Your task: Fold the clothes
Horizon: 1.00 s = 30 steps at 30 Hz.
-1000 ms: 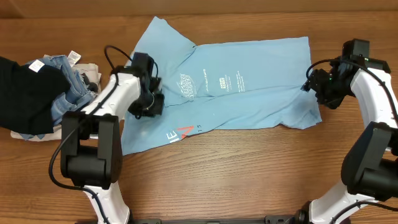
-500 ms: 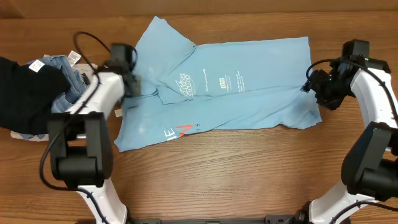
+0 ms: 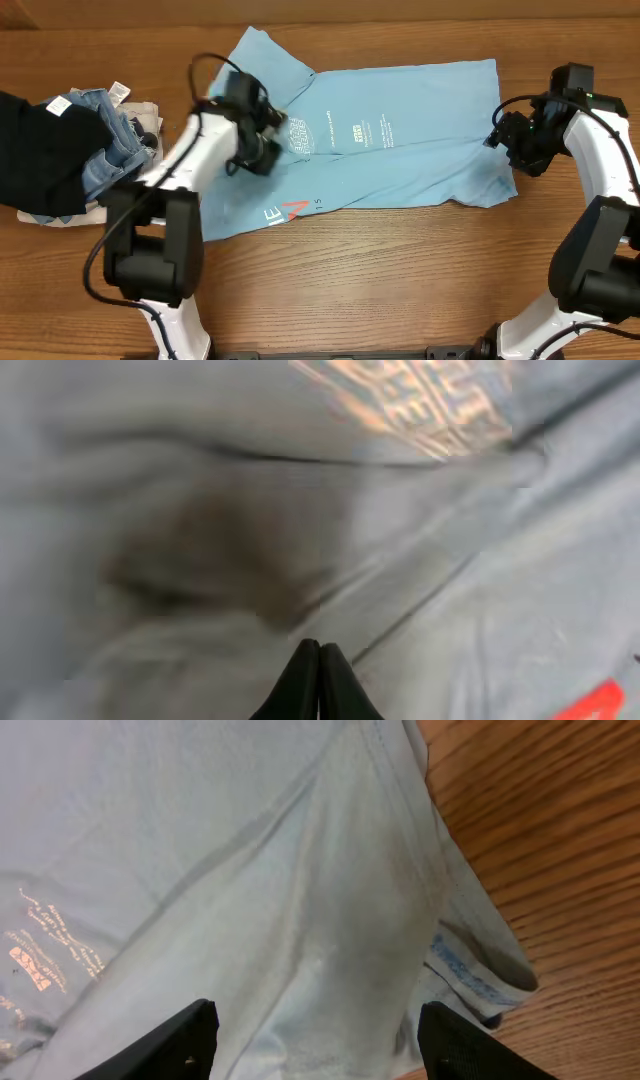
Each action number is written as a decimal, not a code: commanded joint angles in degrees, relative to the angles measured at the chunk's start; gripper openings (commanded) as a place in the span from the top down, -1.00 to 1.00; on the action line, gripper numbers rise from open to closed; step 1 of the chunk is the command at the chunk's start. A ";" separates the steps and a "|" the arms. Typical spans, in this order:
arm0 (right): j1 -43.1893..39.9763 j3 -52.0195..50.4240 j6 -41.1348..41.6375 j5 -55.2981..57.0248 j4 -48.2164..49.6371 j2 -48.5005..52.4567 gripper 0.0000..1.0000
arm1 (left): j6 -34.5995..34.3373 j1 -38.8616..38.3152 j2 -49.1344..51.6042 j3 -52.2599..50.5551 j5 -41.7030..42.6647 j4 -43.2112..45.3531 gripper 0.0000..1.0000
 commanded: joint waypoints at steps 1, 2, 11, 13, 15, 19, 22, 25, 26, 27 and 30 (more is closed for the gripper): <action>-0.15 1.03 0.15 -0.26 0.42 -1.75 -0.36 | 6.73 -2.21 0.87 -3.72 -0.52 4.09 0.91; -0.15 1.03 0.15 -0.26 0.42 -1.73 -0.36 | 6.64 -2.56 1.11 -4.28 -2.10 5.55 0.91; -0.15 1.03 0.15 -0.24 0.44 -1.73 -0.36 | 6.01 -2.93 9.05 -5.18 -3.52 12.70 0.92; -0.15 1.03 0.15 -0.24 0.44 -1.75 -0.36 | 1.60 -2.89 9.70 -5.16 -8.17 15.85 0.91; -0.15 1.03 0.13 -0.24 0.44 -1.73 -0.36 | -6.16 -2.51 9.44 -3.80 -15.61 19.06 0.89; -0.15 1.03 0.13 -0.24 0.39 -1.73 -0.36 | -10.10 -1.84 8.46 4.87 -17.14 18.58 0.88; -0.15 1.03 0.11 -0.24 0.37 -1.75 -0.36 | -10.05 -1.84 8.41 10.10 -17.73 17.77 0.79; -0.15 1.03 0.11 -0.26 -0.15 -1.75 -0.36 | -10.05 -1.77 8.41 13.88 -20.37 17.05 0.49; -0.15 1.03 0.13 -0.26 -0.39 -1.73 -0.36 | -10.05 -1.73 8.41 14.58 -20.61 16.52 0.45; -0.15 1.03 0.13 -0.26 -0.68 -1.75 -0.35 | -10.05 -1.70 8.41 15.47 -20.90 15.34 0.40; -0.15 1.03 0.11 -0.28 -2.80 -1.75 -0.29 | -10.80 -1.73 8.41 17.14 -20.28 7.98 0.46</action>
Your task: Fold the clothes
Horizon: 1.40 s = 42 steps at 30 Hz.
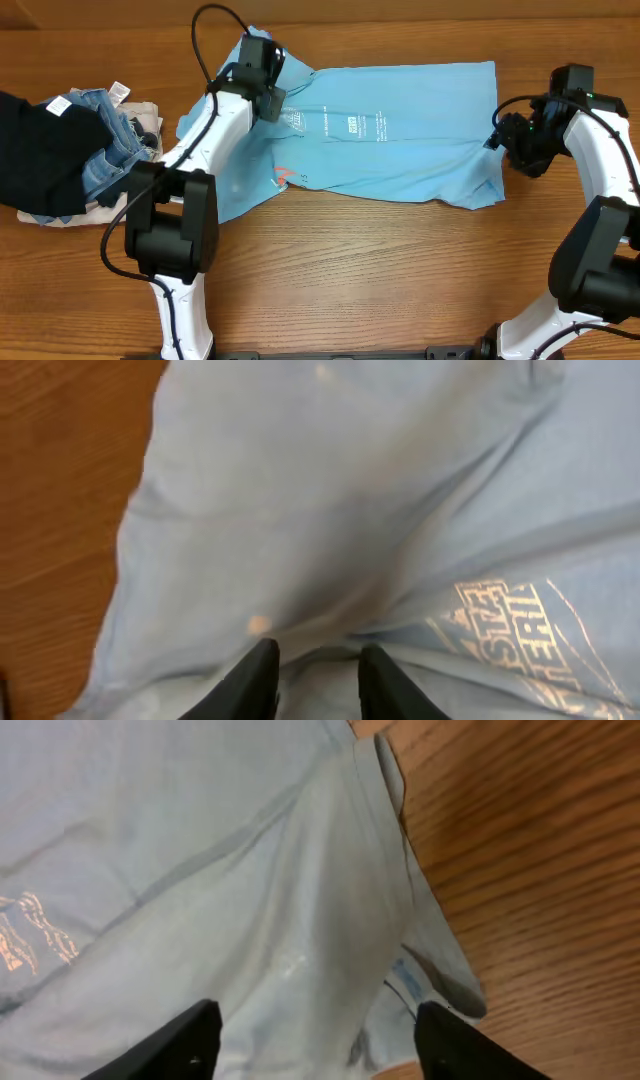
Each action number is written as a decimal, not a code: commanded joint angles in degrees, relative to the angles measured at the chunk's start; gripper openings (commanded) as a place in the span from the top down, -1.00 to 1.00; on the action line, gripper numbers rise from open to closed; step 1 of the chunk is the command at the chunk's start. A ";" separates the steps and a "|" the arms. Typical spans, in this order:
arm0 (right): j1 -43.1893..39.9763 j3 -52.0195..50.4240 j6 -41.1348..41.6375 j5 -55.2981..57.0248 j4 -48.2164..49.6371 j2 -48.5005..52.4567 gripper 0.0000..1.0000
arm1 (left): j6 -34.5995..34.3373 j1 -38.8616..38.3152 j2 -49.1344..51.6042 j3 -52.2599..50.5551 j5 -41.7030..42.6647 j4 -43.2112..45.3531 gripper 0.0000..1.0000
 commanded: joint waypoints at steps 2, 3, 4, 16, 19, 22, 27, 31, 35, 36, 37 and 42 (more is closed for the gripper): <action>-0.15 1.03 0.07 -0.31 -3.15 -1.73 -0.29 | -2.67 0.15 -0.09 2.27 1.49 -12.59 0.58; -0.15 1.03 0.11 -0.33 -4.55 -1.73 -0.29 | -4.50 0.17 -0.09 2.27 3.78 -17.59 0.59; -0.15 1.03 0.11 -0.33 -6.97 -1.73 -0.30 | -8.96 0.42 -0.09 2.27 9.55 -26.21 0.56; -4.98 -14.03 4.46 -0.63 0.50 -1.66 0.35 | -22.18 3.08 -0.09 -3.39 10.95 -43.43 0.21; -6.19 -16.26 1.86 -7.04 2.51 -1.66 0.13 | -23.74 5.35 -0.07 -8.63 12.11 -39.89 0.10; -6.27 -16.22 1.60 -7.65 2.54 -1.68 -0.15 | -24.17 8.04 -0.07 -13.00 16.68 -35.50 0.00; -6.27 -16.22 1.57 -8.50 2.67 -1.68 -0.22 | -25.70 9.88 -0.07 -18.43 17.90 -32.04 -0.09; -6.27 -16.22 1.57 -8.50 2.67 -1.68 -0.22 | -27.63 10.03 -0.07 -22.67 18.25 -30.64 0.88; -6.27 -16.22 1.57 -8.50 2.56 -1.68 -0.23 | -34.03 13.20 -0.09 -24.85 19.74 -32.79 0.91; -6.27 -16.22 1.57 -8.48 2.49 -1.68 -0.23 | -35.78 14.80 -0.09 -24.87 20.59 -33.27 0.91; -6.27 -16.22 1.55 -8.48 2.49 -1.68 -0.23 | -36.39 16.28 -0.09 -24.85 21.75 -33.62 0.92; -6.27 -16.22 1.57 -8.41 2.51 -1.68 -0.29 | -38.07 26.73 -0.09 -24.87 24.52 -35.32 0.91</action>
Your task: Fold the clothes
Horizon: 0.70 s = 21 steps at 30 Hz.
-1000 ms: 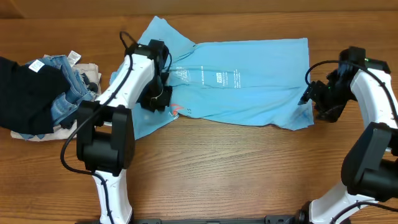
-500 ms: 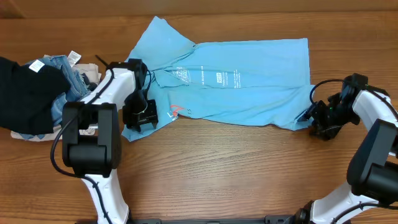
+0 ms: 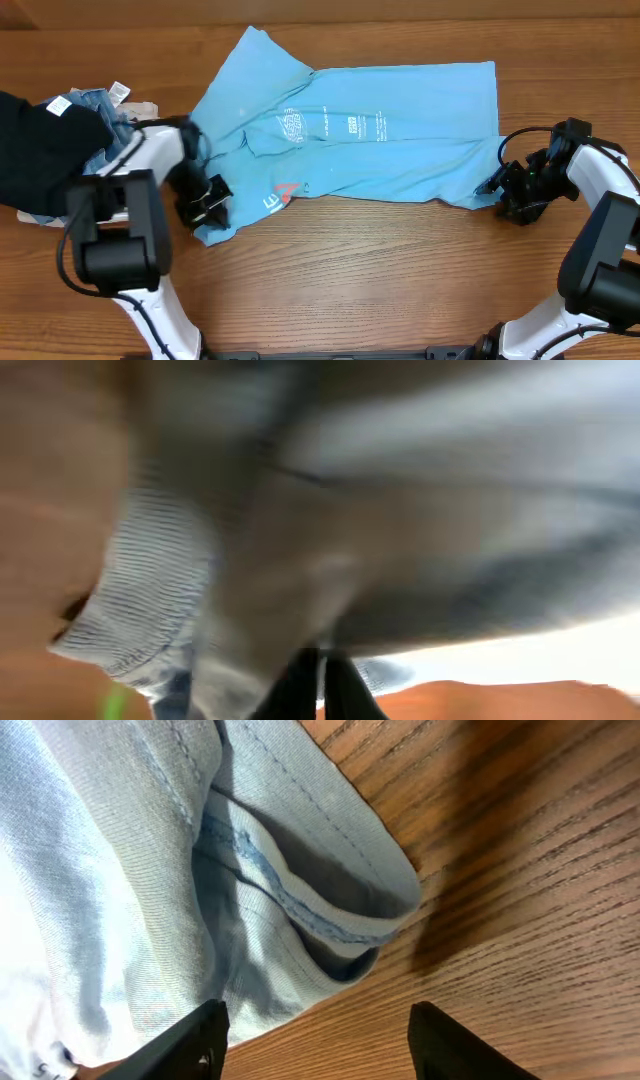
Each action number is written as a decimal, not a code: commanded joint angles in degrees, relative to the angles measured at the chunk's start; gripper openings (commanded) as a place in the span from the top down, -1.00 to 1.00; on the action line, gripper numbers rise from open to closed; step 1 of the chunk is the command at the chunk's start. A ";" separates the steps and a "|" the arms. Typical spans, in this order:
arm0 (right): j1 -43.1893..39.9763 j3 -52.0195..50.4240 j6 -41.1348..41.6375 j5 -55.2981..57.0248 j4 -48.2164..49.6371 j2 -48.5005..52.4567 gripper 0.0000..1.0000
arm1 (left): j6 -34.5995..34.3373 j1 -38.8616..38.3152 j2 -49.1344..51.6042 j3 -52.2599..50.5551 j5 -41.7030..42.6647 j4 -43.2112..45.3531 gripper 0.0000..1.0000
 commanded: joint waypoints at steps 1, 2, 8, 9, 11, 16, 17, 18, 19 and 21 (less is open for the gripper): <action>0.04 -0.04 -0.20 -0.55 0.42 -1.31 -0.30 | -3.30 9.16 4.42 -2.97 -3.04 -0.13 0.92; 0.04 -0.04 -0.20 -0.66 1.14 -1.31 -0.31 | -3.30 11.43 4.42 -2.97 -2.99 -0.22 0.92; 0.04 0.11 -2.21 -10.84 4.66 -1.31 -0.31 | -0.70 18.38 4.42 -2.93 -4.46 1.25 0.92; 0.04 0.15 -2.56 -10.84 4.68 -1.31 -0.31 | -0.72 18.64 4.42 -2.86 -5.05 1.49 0.92; 0.04 0.17 -3.39 -10.16 4.68 -1.31 -0.17 | -0.70 18.73 4.42 -2.80 -4.98 1.84 0.92; 0.04 0.17 -3.23 -8.50 4.04 -1.31 0.27 | 0.68 17.68 4.42 -2.78 -5.01 1.92 0.92; 0.04 0.15 -3.23 -8.52 4.04 -1.31 0.28 | 0.81 17.46 4.42 -2.78 -4.98 1.99 0.92; 0.04 0.15 -3.23 -8.48 4.15 -1.31 0.24 | 0.81 17.27 4.42 -2.78 -4.98 2.08 0.92; 0.04 0.15 -3.21 -8.46 4.59 -1.31 0.22 | 0.81 17.11 4.42 -2.78 -4.98 2.21 0.92; 0.04 0.09 -3.21 -8.44 7.06 -1.29 0.15 | 0.79 16.98 4.42 -2.78 -4.94 2.58 0.92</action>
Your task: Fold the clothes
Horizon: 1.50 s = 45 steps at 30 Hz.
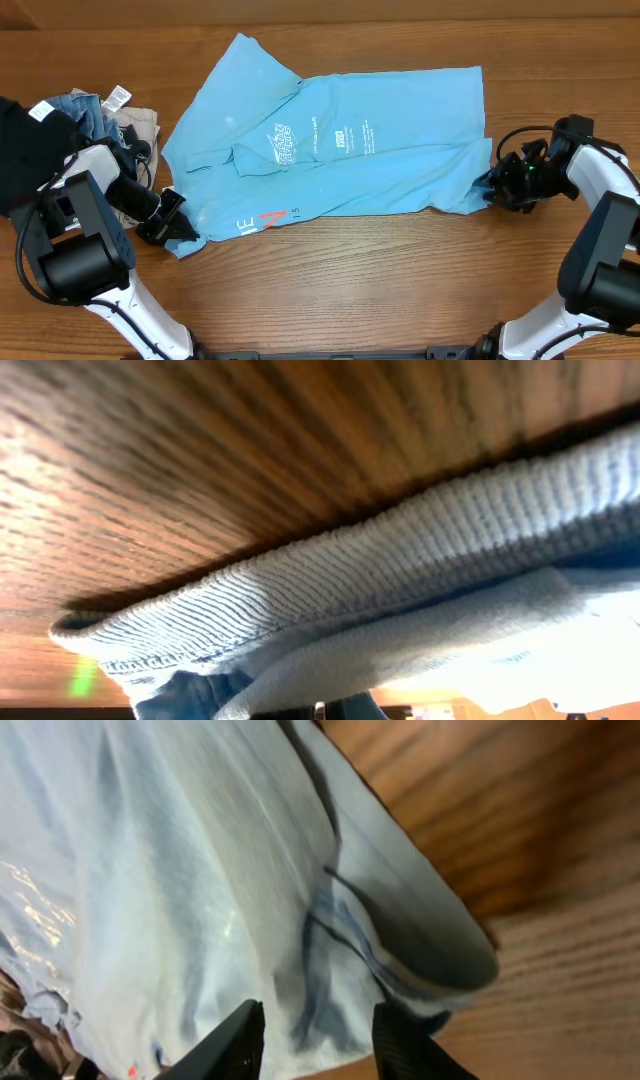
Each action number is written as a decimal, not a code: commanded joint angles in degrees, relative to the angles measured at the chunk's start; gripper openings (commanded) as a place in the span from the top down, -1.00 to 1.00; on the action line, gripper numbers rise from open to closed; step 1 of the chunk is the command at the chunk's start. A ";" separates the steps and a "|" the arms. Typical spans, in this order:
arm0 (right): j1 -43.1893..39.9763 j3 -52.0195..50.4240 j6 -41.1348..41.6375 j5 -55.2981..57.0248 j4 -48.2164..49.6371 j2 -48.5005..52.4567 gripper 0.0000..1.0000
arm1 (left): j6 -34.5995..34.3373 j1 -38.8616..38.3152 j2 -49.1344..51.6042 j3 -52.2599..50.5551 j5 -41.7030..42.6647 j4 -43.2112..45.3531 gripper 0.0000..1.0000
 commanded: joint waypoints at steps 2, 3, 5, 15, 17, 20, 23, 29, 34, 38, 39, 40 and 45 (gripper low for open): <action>0.04 -0.48 -0.31 -0.13 4.07 -1.29 0.12 | 1.36 0.59 3.17 -0.96 -9.75 4.63 0.92; 0.04 -0.83 -0.02 0.20 4.44 -1.29 0.13 | 1.38 0.59 3.17 -0.96 -9.75 4.52 0.92; 0.04 -2.16 2.36 3.50 5.75 -1.29 0.20 | 1.40 0.59 3.17 -0.96 -9.77 4.48 0.92; -1.25 -2.25 -14.34 2.12 11.50 -1.36 0.24 | 2.95 0.59 3.17 -0.94 -9.16 4.72 0.92; -1.25 -2.16 -18.18 0.85 11.69 -1.36 0.22 | 3.23 0.59 3.17 -0.94 -9.14 4.87 0.92; -1.11 -2.19 -18.60 0.83 11.50 -1.31 0.19 | 3.80 0.59 3.17 -0.94 -9.05 5.16 0.92; -0.90 -2.23 -18.60 0.90 9.29 -1.29 0.20 | 4.20 0.59 3.17 -0.94 -8.92 5.42 0.92; -0.92 -2.23 -18.34 5.20 6.05 -1.29 0.29 | 5.18 0.59 3.17 -0.94 -8.74 5.62 0.92; -0.90 -2.23 -18.38 3.43 3.76 -1.29 0.34 | 5.51 0.59 3.17 -0.94 -8.72 5.60 0.92; -0.90 -2.23 -18.40 1.38 3.54 -1.29 0.34 | 5.51 0.59 3.17 -0.94 -8.70 5.79 0.92; -0.72 -2.23 -18.60 0.52 3.89 -1.29 0.34 | 5.51 0.59 3.17 -0.94 -8.70 5.77 0.92; -0.39 -2.23 -18.64 0.50 4.42 -1.29 0.34 | 5.51 0.59 3.17 -0.94 -8.70 5.77 0.92; 1.55 -2.38 -18.75 1.79 6.88 -1.29 0.41 | 6.08 0.59 3.17 -0.94 -8.13 5.38 0.92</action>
